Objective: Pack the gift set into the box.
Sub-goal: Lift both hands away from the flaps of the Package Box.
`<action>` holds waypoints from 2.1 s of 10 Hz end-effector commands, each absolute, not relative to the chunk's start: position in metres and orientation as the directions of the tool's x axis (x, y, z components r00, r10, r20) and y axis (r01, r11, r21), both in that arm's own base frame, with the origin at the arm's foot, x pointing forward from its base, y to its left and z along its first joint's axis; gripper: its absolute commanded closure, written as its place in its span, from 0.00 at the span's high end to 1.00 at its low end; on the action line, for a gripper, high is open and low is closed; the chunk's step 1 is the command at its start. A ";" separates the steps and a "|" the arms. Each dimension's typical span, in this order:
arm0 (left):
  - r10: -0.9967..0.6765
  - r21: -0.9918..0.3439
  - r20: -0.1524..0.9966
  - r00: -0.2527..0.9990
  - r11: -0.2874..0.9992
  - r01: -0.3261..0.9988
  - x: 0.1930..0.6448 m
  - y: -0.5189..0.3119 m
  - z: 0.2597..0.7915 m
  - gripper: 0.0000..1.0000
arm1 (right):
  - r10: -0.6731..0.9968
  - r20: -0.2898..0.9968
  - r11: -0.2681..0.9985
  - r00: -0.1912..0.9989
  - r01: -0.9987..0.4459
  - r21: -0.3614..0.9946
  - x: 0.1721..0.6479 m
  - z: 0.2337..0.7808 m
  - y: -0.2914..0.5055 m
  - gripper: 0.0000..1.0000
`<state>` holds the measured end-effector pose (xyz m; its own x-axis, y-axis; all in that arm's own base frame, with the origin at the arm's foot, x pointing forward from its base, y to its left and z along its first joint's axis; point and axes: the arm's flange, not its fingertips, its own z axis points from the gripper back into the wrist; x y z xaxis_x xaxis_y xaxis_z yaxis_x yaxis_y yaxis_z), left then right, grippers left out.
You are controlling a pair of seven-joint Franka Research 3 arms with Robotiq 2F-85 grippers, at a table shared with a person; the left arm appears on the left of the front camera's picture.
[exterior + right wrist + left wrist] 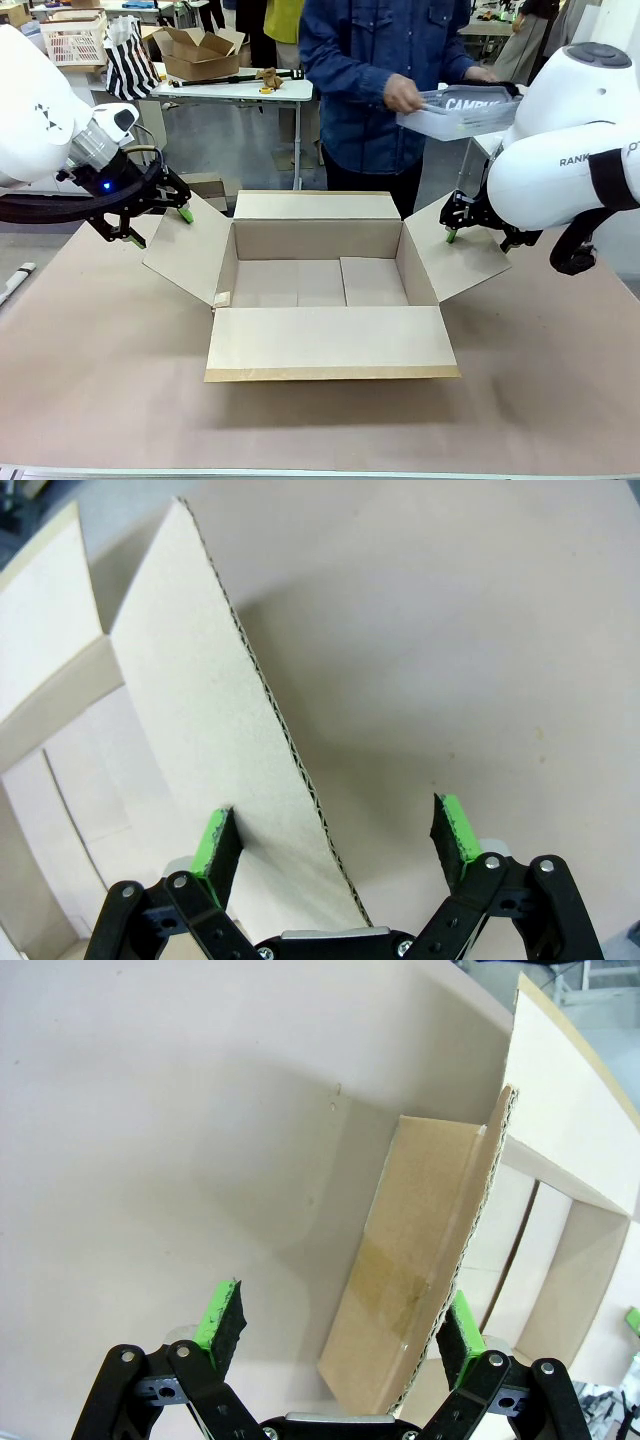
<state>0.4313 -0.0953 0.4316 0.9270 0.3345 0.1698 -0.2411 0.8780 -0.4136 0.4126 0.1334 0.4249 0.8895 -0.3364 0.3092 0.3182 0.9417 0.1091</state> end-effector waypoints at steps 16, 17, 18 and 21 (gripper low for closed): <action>0.333 -0.410 0.174 0.927 0.880 -0.239 0.431 -0.094 0.432 1.00 | -0.355 0.315 0.935 0.880 0.342 0.098 0.415 0.429 0.136 1.00; 0.333 -0.410 0.174 0.927 0.880 -0.239 0.431 -0.094 0.432 1.00 | -0.355 0.315 0.935 0.880 0.342 0.098 0.415 0.429 0.136 1.00; 0.333 -0.410 0.174 0.927 0.880 -0.239 0.431 -0.094 0.432 1.00 | -0.355 0.315 0.935 0.880 0.342 0.098 0.415 0.429 0.136 1.00; 0.333 -0.410 0.174 0.927 0.880 -0.239 0.431 -0.094 0.432 1.00 | -0.355 0.315 0.935 0.880 0.342 0.098 0.415 0.429 0.136 1.00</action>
